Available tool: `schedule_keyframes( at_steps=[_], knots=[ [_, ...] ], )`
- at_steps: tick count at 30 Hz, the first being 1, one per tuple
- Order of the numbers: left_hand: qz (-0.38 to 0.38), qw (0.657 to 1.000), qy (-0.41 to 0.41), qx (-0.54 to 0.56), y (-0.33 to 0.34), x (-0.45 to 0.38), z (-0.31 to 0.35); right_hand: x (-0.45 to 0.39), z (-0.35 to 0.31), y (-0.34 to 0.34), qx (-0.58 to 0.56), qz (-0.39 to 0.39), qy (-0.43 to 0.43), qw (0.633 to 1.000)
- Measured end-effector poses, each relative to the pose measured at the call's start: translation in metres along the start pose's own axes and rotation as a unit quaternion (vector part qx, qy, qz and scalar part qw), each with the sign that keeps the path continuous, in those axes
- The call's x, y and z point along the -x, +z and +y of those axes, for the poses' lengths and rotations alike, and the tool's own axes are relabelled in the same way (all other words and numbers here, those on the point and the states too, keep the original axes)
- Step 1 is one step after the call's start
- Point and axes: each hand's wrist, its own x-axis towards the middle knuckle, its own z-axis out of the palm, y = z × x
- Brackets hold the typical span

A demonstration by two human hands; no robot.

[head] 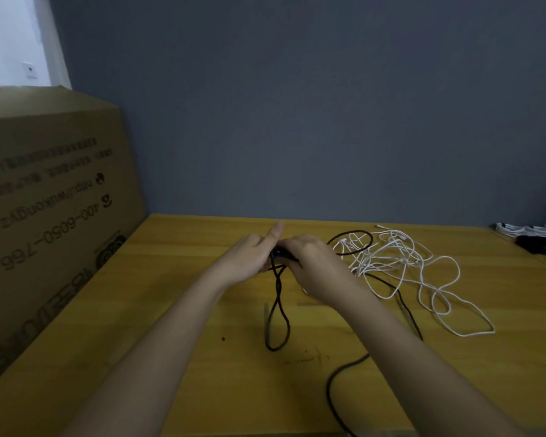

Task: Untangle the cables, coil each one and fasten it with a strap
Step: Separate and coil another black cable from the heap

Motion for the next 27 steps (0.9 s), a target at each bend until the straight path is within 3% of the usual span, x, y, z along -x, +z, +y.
schedule_keyframes(
  at_steps=[4, 8, 12, 15, 19, 24, 27],
  knots=[
    [0.027, 0.995, 0.051, -0.084, 0.003, -0.002, -0.005, 0.006, 0.003, 0.013, 0.009, 0.037, 0.024, 0.999],
    [0.109, 0.979, 0.062, -0.16, 0.005, -0.006, -0.019, 0.008, 0.009, 0.014, -0.099, 0.013, 0.099, 0.99],
    [0.184, 0.974, 0.0, -0.132, 0.003, -0.016, -0.043, 0.01, 0.017, 0.005, -0.254, 0.091, 0.207, 0.94],
    [0.262, 0.947, -0.065, -0.173, -0.009, -0.019, -0.064, 0.014, 0.029, -0.009, -0.319, 0.184, 0.277, 0.887],
    [0.215, 0.955, -0.08, -0.187, -0.01, -0.022, -0.07, 0.012, 0.045, -0.021, -0.382, 0.212, 0.3, 0.848],
    [0.192, 0.975, -0.07, -0.082, 0.004, -0.035, -0.056, -0.006, 0.039, -0.037, -0.528, 0.284, 0.297, 0.743],
    [0.176, 0.982, -0.061, -0.003, 0.008, -0.04, -0.049, -0.013, 0.039, -0.043, -0.487, 0.264, 0.288, 0.781]
  ],
)
